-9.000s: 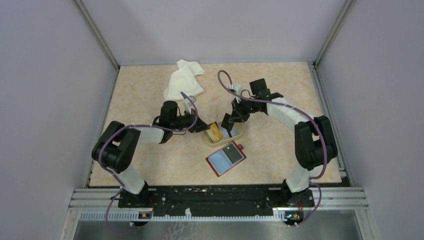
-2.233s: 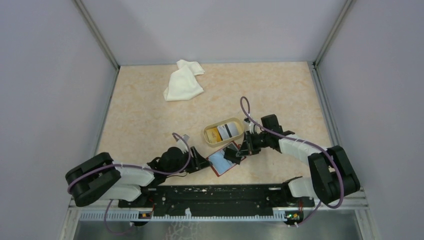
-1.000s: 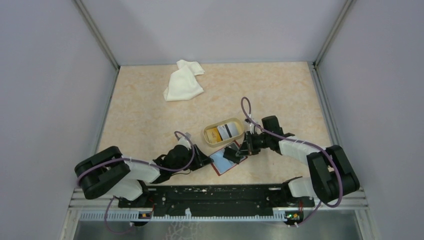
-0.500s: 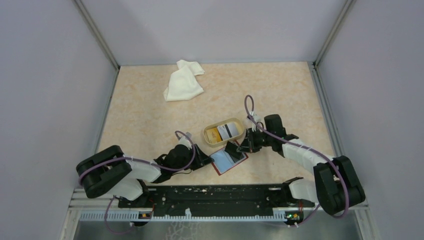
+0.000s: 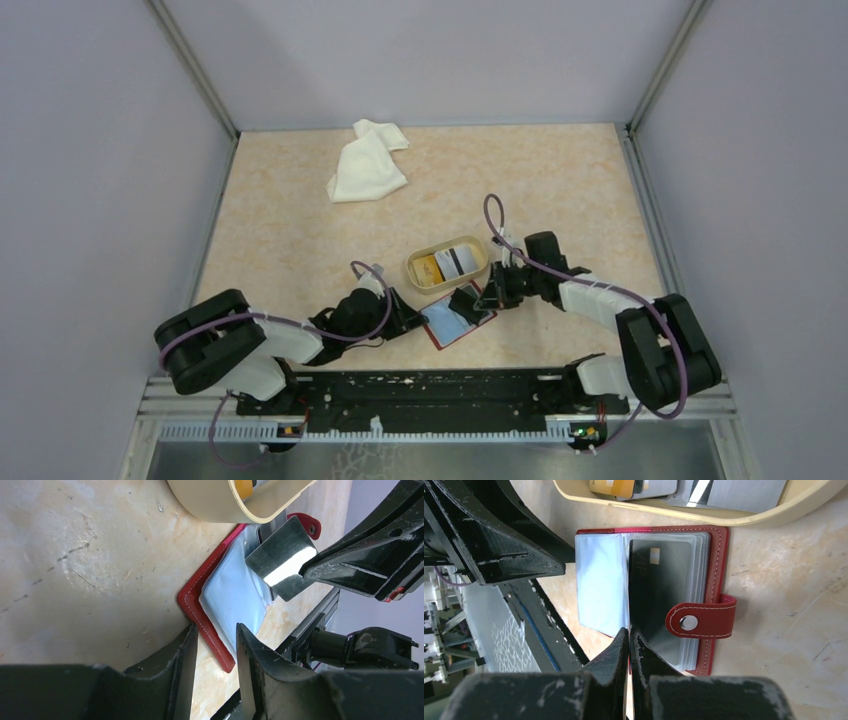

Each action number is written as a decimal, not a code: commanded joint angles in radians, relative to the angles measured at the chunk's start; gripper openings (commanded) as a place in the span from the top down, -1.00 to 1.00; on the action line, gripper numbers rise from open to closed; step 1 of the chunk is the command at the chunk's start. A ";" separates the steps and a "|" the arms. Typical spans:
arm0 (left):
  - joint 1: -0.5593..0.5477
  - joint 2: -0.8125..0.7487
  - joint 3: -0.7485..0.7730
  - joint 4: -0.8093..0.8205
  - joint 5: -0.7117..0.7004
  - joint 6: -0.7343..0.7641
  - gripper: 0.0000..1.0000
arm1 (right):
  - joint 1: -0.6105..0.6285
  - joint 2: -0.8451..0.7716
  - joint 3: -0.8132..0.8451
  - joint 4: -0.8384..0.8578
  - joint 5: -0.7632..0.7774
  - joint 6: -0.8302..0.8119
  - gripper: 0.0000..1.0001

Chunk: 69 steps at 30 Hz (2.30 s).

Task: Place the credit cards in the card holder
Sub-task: Insert the credit card into the card holder.

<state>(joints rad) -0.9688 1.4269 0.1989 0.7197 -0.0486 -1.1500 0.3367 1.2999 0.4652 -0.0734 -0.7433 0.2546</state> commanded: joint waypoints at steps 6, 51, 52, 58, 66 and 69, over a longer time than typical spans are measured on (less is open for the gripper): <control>-0.004 0.041 0.008 -0.034 -0.011 0.032 0.17 | -0.007 0.046 0.000 0.018 -0.042 -0.027 1.00; -0.004 0.131 0.020 0.048 0.034 0.015 0.36 | 0.116 0.059 -0.159 0.345 0.100 0.231 0.85; -0.004 0.129 0.019 0.049 0.034 0.014 0.36 | 0.116 0.059 -0.163 0.352 0.095 0.235 0.84; -0.003 0.127 0.017 0.054 0.039 0.014 0.35 | 0.116 0.049 -0.175 0.360 0.060 0.232 0.70; -0.004 0.113 0.015 0.053 0.040 0.019 0.34 | 0.116 0.019 -0.136 0.312 0.058 0.167 0.53; -0.004 0.101 0.016 0.050 0.040 0.023 0.34 | 0.116 0.007 -0.117 0.282 0.063 0.138 0.48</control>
<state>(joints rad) -0.9688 1.5307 0.2222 0.8207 -0.0193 -1.1484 0.4431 1.3415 0.3031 0.2497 -0.6861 0.4591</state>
